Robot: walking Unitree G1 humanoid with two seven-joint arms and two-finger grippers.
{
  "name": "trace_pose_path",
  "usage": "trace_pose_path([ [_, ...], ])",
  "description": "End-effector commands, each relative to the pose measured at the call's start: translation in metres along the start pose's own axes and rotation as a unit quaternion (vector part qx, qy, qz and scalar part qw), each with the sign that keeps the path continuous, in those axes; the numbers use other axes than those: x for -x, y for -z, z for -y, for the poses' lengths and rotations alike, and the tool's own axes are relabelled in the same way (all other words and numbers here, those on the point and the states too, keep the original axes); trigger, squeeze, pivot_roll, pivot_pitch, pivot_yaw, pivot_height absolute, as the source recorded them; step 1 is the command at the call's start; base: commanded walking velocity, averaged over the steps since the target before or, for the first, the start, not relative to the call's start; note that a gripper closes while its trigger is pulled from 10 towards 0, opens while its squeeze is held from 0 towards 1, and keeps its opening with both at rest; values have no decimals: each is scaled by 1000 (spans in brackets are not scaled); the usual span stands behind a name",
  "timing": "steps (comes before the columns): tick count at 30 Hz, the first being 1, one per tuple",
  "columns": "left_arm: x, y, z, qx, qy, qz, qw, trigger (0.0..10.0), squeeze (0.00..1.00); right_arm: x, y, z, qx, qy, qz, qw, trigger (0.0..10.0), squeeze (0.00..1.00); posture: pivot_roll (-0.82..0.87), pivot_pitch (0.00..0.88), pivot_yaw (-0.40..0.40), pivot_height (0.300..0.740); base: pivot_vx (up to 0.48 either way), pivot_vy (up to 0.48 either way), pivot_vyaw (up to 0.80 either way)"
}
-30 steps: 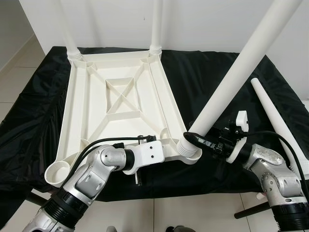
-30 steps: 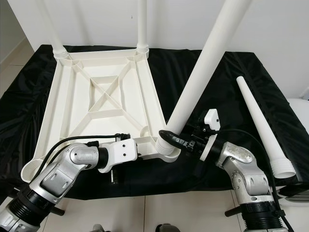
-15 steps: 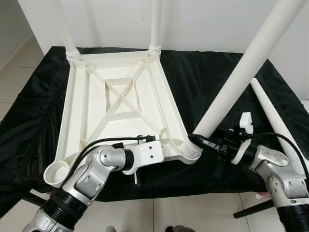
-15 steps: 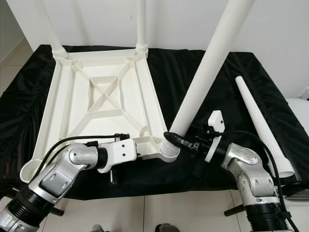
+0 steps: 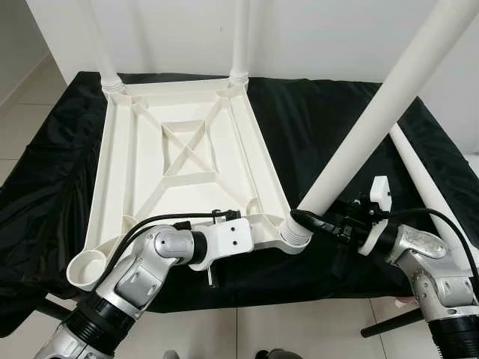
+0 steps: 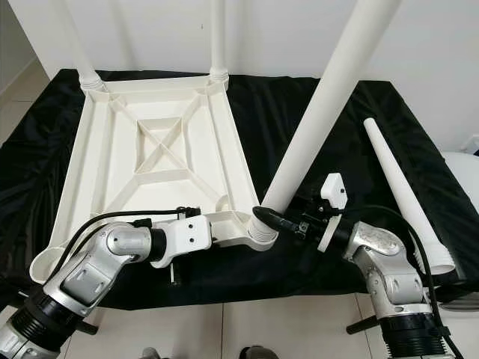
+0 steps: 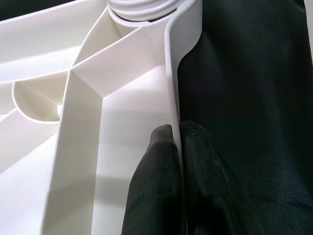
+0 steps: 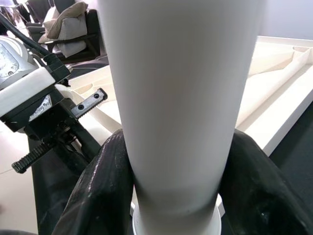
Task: Building children table
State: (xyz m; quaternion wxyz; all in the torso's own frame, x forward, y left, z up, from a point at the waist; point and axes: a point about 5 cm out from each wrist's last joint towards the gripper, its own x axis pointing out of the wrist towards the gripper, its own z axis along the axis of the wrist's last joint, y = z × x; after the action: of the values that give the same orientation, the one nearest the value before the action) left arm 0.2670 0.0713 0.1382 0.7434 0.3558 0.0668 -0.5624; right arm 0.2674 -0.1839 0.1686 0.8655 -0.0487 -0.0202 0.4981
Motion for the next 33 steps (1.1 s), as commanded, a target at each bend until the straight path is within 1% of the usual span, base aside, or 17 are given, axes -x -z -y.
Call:
trace_pose_path([
  [1,0,8,1,-4,-31,-22,999,10000,0,-1,23,-8,-32,-6,-49,998,10000,0,-58,110,-12,740,0,0,0],
  [7,1,7,2,-5,-34,-22,999,10000,0,-14,30,-12,-38,-8,-45,998,10000,0,-54,124,-14,740,0,0,0],
  [12,1,6,2,-5,-34,-22,999,10000,0,-18,31,-12,-39,-7,-42,998,10000,0,-53,125,-14,740,0,0,0],
  [14,1,6,2,-5,-36,-22,999,10000,0,-24,33,-12,-40,-4,-38,998,10000,0,-52,129,-17,740,0,0,0],
  [19,2,5,3,-5,-37,-22,999,10000,0,-28,35,-13,-47,0,-32,998,10000,0,-49,131,-17,740,0,0,0],
  [25,3,5,3,-6,-37,-23,999,10000,0,-26,40,-16,-59,10,-28,998,10000,0,-45,137,-18,740,0,0,0],
  [27,4,5,3,-5,-38,-23,999,10000,0,-21,43,-20,-66,14,-24,997,10000,0,-48,138,-16,740,0,0,0],
  [30,4,5,3,-6,-38,-23,999,10000,0,-18,44,-21,-69,20,-22,997,10000,0,-51,138,-14,740,0,0,0],
  [33,4,4,2,-7,-37,-21,999,10000,0,-9,45,-22,-76,45,-5,996,10000,0,-57,138,-10,740,0,0,0],
])
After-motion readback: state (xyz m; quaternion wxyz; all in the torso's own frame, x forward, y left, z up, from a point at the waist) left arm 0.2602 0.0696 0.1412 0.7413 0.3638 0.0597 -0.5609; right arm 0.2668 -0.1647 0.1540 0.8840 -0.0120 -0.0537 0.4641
